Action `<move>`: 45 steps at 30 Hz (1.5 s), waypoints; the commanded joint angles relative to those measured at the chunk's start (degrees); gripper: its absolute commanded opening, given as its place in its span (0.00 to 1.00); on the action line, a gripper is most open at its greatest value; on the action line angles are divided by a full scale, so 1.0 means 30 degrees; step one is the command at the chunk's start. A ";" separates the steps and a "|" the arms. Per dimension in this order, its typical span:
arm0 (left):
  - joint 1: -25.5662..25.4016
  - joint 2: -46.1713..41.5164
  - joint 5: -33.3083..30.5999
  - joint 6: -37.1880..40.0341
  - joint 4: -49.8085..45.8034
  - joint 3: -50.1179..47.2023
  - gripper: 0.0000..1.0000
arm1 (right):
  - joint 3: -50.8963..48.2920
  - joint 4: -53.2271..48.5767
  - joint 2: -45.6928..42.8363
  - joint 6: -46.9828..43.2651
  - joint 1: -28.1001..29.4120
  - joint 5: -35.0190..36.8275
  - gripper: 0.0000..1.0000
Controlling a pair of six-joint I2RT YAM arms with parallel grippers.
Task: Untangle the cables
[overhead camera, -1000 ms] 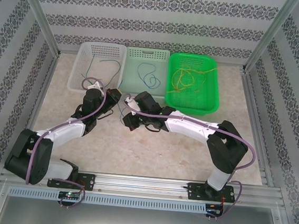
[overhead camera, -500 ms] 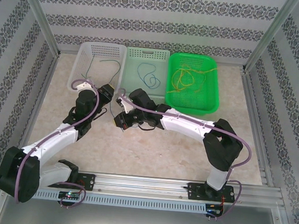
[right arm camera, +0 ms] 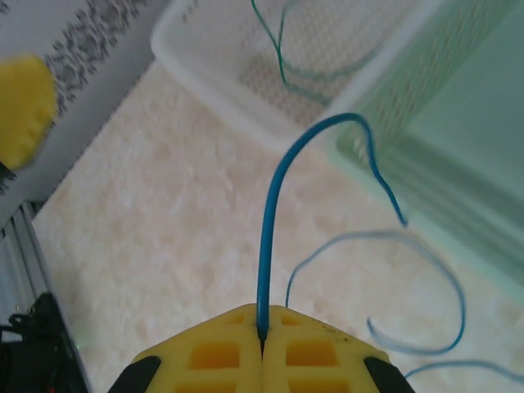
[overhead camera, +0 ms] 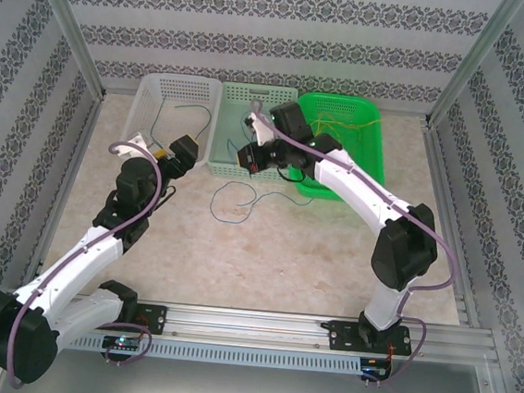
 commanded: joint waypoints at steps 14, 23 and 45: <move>0.0069 -0.0379 -0.0748 0.0538 -0.2035 -0.0406 0.99 | 0.6974 -0.0764 0.6272 -0.0849 -0.2462 0.1707 0.00; 0.0091 0.1035 0.0443 0.0442 -0.5125 0.0239 1.00 | 0.9582 -0.2347 0.9826 -0.0215 -0.3120 0.4007 0.40; -0.0569 0.7162 0.3806 0.2086 -0.9552 0.2350 0.86 | -0.1739 -0.0807 0.1122 0.1925 -0.2089 0.4982 0.66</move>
